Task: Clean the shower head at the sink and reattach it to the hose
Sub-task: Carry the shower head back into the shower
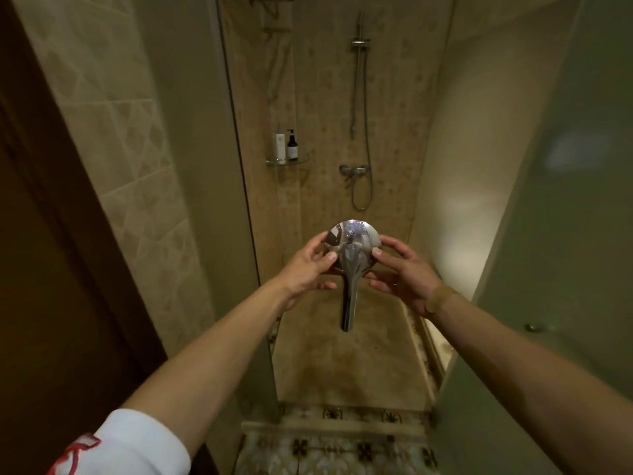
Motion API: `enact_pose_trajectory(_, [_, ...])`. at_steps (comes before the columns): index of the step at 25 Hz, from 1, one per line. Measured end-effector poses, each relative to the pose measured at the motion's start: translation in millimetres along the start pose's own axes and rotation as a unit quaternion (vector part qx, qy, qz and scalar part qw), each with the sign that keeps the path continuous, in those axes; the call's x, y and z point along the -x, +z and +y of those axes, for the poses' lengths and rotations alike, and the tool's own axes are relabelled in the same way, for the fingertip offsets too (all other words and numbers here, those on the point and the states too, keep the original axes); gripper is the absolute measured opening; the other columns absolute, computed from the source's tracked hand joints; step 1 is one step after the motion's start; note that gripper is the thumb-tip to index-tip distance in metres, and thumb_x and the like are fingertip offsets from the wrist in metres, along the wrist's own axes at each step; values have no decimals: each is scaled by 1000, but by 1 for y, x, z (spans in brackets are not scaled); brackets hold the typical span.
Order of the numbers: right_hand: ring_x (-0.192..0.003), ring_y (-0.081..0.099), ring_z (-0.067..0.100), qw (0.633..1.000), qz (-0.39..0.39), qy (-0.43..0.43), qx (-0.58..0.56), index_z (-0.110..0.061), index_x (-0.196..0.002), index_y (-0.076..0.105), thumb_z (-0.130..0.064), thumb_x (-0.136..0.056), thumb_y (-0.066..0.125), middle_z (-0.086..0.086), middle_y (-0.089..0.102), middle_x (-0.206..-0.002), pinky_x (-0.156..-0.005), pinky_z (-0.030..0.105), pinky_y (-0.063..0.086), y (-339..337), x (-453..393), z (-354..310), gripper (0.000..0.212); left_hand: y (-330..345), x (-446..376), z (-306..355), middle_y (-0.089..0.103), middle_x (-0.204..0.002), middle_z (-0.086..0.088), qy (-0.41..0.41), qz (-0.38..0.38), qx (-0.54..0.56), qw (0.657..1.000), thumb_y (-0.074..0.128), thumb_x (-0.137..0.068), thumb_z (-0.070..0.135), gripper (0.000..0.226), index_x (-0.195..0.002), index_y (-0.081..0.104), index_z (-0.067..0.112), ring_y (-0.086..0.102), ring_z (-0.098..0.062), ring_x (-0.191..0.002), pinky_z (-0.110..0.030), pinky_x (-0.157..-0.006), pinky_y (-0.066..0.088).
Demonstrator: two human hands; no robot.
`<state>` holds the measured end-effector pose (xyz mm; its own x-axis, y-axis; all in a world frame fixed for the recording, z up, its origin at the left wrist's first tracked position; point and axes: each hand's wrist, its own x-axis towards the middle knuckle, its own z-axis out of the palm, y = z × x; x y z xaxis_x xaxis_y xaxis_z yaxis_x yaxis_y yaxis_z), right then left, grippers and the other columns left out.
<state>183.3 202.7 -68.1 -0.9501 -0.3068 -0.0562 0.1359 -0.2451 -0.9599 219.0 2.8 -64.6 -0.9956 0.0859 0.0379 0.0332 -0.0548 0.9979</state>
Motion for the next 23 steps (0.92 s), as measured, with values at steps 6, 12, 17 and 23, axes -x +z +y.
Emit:
enact_pose_trajectory(6, [-75, 69, 26, 1000, 10, -29, -1, -29, -111, 66, -14, -88, 68, 10, 70, -109, -60, 28, 60, -10, -105, -29, 27, -24, -106, 25, 58, -122, 1, 9, -11, -25, 1000, 52, -95, 11, 53, -141, 35, 30, 62, -16, -100, -29, -66, 53])
enact_pose_trajectory(12, [-75, 65, 25, 998, 9, -58, -24, -25, -119, 63, -15, -89, 68, 6, 70, -102, -59, 27, 60, -65, -226, -60, 33, -12, -242, 31, 59, -118, 5, 38, -9, -48, 998, 53, -95, 13, 54, -142, 34, 31, 60, -16, -102, -35, -73, 51])
enact_pose_trajectory(17, [-69, 66, 21, 998, 2, -66, -15, -27, -114, 64, -15, -89, 67, 3, 72, -96, -60, 26, 59, -116, -329, -107, 27, 4, -364, 46, 57, -127, -3, 47, 5, -50, 998, 55, -94, 16, 51, -138, 37, 35, 60, -24, -109, -33, -69, 53])
enact_pose_trajectory(23, [-60, 68, 15, 998, -4, -62, -15, -27, -113, 62, -16, -91, 66, 1, 72, -94, -55, 24, 59, -155, -421, -140, 26, 13, -471, 52, 58, -128, -9, 48, 17, -48, 998, 56, -94, 17, 56, -143, 34, 31, 60, -30, -110, -30, -63, 52])
